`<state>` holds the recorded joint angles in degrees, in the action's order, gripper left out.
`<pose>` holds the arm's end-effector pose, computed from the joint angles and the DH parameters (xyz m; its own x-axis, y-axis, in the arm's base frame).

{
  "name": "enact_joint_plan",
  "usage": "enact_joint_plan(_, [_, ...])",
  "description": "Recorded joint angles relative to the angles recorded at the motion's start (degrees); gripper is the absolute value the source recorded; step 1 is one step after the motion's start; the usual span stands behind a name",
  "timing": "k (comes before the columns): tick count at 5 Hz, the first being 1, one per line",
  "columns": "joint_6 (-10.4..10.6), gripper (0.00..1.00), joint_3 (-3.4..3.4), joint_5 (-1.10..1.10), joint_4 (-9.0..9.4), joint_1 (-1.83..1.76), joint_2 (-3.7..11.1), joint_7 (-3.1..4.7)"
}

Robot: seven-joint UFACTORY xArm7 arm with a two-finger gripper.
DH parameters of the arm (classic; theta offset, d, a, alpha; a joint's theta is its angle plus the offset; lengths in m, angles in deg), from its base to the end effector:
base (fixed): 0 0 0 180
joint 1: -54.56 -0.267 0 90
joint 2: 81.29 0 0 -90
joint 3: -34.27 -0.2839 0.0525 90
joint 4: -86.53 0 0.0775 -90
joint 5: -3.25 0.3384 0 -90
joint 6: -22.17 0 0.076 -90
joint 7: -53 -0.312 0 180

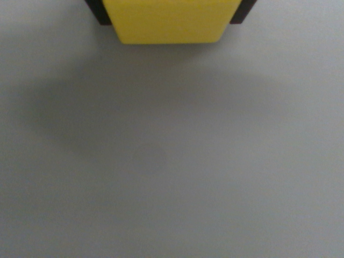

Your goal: Pick yellow cube

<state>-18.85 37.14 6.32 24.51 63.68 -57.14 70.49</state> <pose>0.4821 -0.0983 -0.0304 0.9971 0.0590 -0.0481 0.0577 -0.9979 -0.0282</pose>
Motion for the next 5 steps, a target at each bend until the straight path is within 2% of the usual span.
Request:
enact_joint_plan(2, [-0.72,1.0,0.01,-0.03,-0.45,-0.01,-0.27,-0.03])
enact_joint_plan(3, [-1.82,1.0,0.03,-0.07,-1.14,-0.01,-0.68,-0.07])
enact_joint_plan(4, [-1.82,1.0,0.03,-0.07,-1.14,-0.01,-0.68,-0.07])
enact_joint_plan(5, [-3.26,1.0,0.05,-0.13,-2.04,-0.02,-1.22,-0.12])
